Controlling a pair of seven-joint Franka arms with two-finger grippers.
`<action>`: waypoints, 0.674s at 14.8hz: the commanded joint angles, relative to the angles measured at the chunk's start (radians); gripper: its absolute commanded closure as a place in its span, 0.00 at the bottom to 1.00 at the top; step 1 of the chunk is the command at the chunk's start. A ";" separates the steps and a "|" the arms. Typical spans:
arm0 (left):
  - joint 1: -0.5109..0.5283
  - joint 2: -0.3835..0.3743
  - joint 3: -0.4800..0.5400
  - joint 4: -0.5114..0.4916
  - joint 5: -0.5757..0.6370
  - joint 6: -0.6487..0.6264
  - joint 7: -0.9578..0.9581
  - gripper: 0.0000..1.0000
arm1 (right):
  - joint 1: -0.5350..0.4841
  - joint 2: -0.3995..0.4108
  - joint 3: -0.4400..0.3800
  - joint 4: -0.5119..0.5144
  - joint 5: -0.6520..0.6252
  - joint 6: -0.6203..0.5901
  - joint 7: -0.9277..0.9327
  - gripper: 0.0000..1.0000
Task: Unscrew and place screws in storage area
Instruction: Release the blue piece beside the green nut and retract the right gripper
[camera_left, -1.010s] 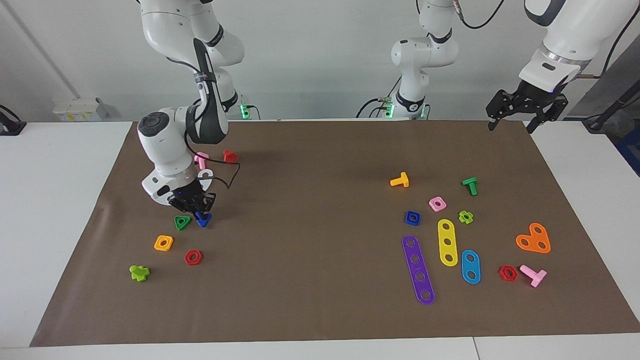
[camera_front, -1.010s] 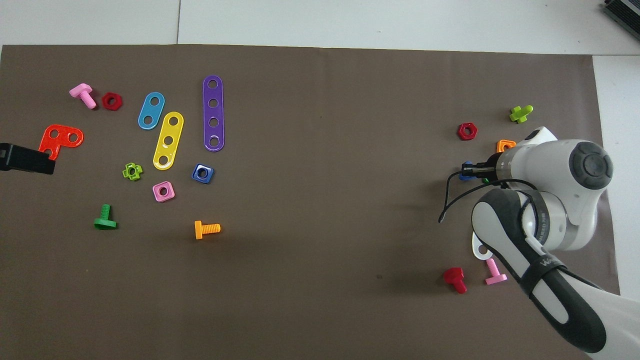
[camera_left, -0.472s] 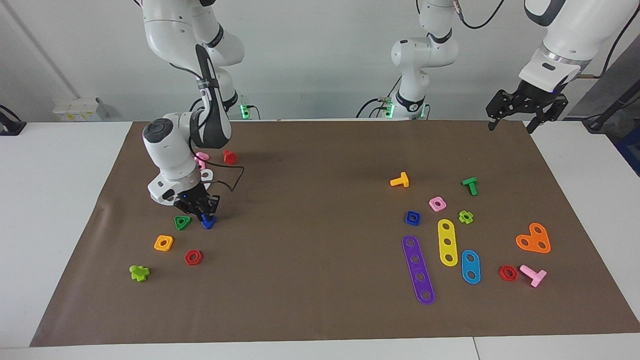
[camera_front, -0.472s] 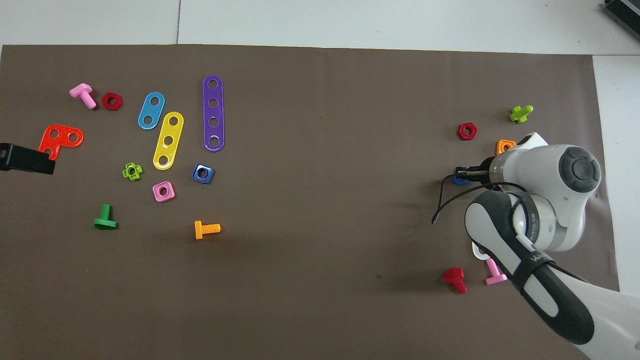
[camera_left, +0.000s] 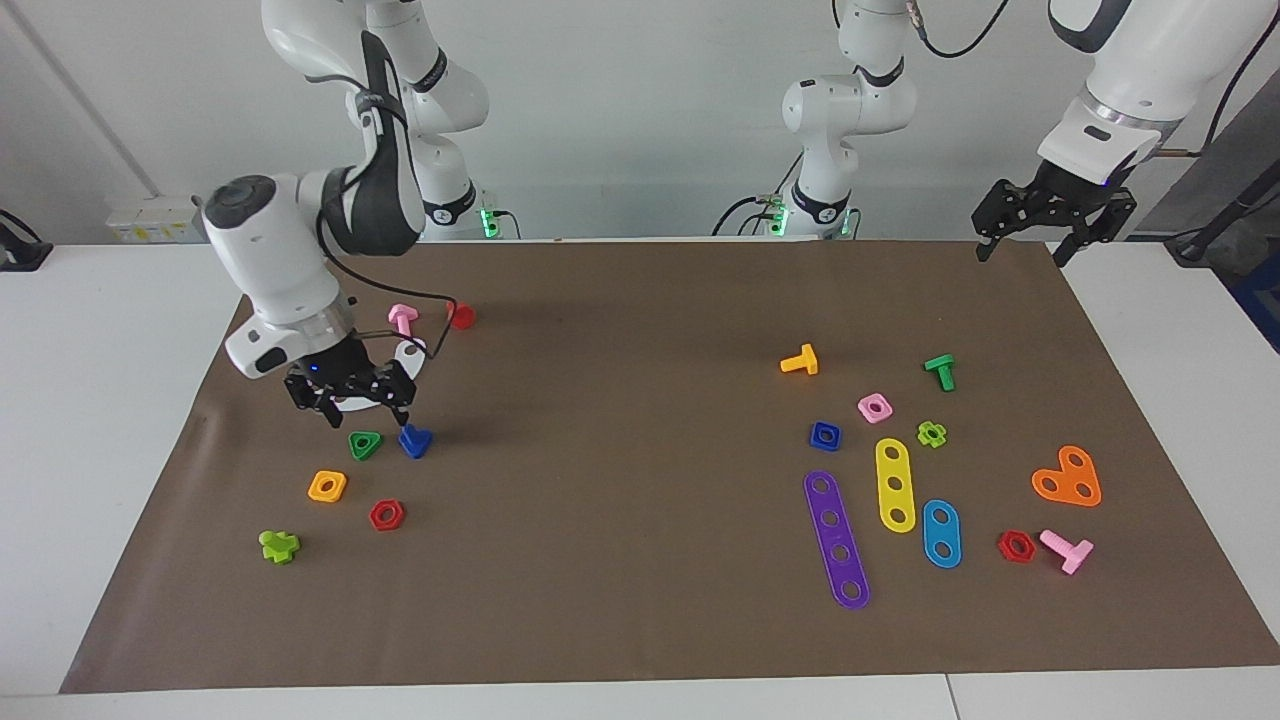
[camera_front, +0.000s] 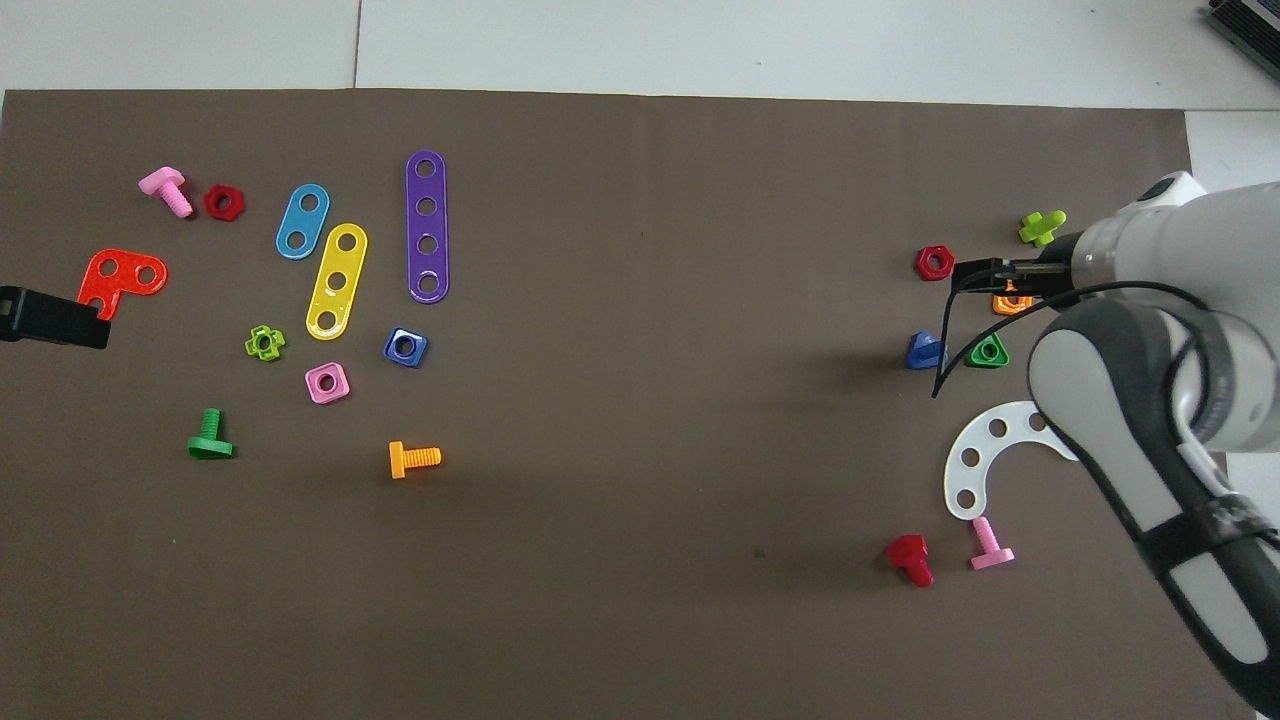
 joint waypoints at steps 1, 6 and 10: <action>0.002 -0.032 -0.002 -0.038 0.015 0.014 -0.002 0.00 | -0.050 -0.026 0.004 0.166 -0.036 -0.232 0.018 0.00; 0.002 -0.032 -0.002 -0.038 0.015 0.014 -0.002 0.00 | -0.052 -0.108 0.006 0.309 -0.127 -0.543 0.079 0.00; 0.002 -0.032 -0.002 -0.038 0.015 0.014 -0.002 0.00 | -0.055 -0.160 0.009 0.280 -0.134 -0.587 0.099 0.00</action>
